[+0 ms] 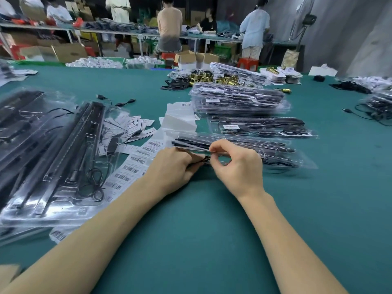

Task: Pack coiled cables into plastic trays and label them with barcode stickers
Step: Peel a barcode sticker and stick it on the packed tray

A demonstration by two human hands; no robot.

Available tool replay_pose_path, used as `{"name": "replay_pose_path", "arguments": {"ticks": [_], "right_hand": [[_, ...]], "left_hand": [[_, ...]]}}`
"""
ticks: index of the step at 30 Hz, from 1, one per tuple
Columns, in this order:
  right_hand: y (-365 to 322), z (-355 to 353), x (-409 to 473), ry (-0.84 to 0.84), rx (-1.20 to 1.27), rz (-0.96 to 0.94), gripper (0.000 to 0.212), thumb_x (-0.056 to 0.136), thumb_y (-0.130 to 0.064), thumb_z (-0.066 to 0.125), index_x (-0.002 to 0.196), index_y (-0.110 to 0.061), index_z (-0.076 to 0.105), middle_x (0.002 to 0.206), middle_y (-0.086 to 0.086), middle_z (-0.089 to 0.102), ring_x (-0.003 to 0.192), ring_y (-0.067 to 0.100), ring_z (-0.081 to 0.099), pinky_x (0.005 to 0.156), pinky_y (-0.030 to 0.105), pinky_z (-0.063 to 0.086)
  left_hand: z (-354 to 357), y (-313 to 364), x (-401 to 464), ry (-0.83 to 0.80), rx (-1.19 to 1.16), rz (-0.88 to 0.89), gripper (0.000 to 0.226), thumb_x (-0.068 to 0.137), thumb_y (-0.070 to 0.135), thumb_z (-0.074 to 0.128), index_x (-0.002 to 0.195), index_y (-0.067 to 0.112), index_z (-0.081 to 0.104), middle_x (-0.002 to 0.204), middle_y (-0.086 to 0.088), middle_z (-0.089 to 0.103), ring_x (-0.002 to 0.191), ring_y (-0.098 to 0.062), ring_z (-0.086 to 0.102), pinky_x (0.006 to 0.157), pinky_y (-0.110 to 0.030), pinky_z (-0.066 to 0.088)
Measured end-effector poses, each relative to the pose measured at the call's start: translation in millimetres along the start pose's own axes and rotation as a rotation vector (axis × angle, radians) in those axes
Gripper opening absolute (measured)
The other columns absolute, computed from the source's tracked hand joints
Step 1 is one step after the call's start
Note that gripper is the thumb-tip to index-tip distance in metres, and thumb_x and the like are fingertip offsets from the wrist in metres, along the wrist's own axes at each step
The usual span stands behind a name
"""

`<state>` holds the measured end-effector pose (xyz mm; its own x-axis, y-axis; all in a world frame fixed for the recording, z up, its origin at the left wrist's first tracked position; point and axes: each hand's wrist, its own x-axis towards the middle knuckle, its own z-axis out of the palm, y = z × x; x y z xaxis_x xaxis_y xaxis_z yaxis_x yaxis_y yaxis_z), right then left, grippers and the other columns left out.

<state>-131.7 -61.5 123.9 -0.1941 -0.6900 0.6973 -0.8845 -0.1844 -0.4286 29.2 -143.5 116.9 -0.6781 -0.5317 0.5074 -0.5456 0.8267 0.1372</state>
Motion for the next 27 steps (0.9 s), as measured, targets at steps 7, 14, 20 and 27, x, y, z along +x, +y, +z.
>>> {"name": "replay_pose_path", "arguments": {"ticks": [7, 14, 20, 27], "right_hand": [[-4.3, 4.8, -6.7, -0.059, -0.198, 0.009, 0.030, 0.082, -0.009, 0.072, 0.103, -0.030, 0.080, 0.083, -0.003, 0.077, 0.077, 0.029, 0.070, 0.060, 0.034, 0.054], [-12.1, 11.8, -9.2, -0.187, -0.251, 0.035, 0.018, 0.091, -0.021, 0.060, 0.098, -0.022, 0.076, 0.094, -0.007, 0.072, 0.096, 0.020, 0.056, 0.063, 0.035, 0.054], [-14.9, 13.9, -7.6, -0.195, -0.312, 0.061, 0.036, 0.093, -0.013, 0.055, 0.119, -0.031, 0.072, 0.101, -0.006, 0.073, 0.094, 0.026, 0.063, 0.066, 0.035, 0.050], [-16.7, 15.9, -6.5, -0.098, -0.218, 0.101, 0.029, 0.090, -0.007, 0.060, 0.106, -0.023, 0.078, 0.091, 0.002, 0.077, 0.081, 0.036, 0.069, 0.063, 0.038, 0.052]], "left_hand": [[0.5, 1.8, -1.4, 0.026, 0.012, 0.026, 0.022, 0.098, 0.035, 0.056, 0.108, 0.029, 0.075, 0.088, 0.004, 0.074, 0.094, -0.023, 0.061, 0.069, -0.034, 0.047], [-1.4, -5.4, 0.5, 0.008, 0.028, 0.088, 0.018, 0.096, 0.034, 0.060, 0.098, 0.024, 0.075, 0.081, 0.012, 0.071, 0.089, -0.023, 0.054, 0.078, -0.039, 0.044], [-4.9, -2.5, -0.1, -0.028, 0.069, 0.122, 0.021, 0.097, 0.028, 0.061, 0.114, 0.024, 0.074, 0.086, 0.011, 0.073, 0.088, -0.025, 0.052, 0.079, -0.040, 0.047], [-2.8, 9.4, 1.1, -0.151, 0.166, -0.039, 0.035, 0.106, 0.036, 0.035, 0.124, 0.030, 0.064, 0.108, 0.010, 0.069, 0.107, -0.017, 0.055, 0.077, -0.034, 0.047]]}}
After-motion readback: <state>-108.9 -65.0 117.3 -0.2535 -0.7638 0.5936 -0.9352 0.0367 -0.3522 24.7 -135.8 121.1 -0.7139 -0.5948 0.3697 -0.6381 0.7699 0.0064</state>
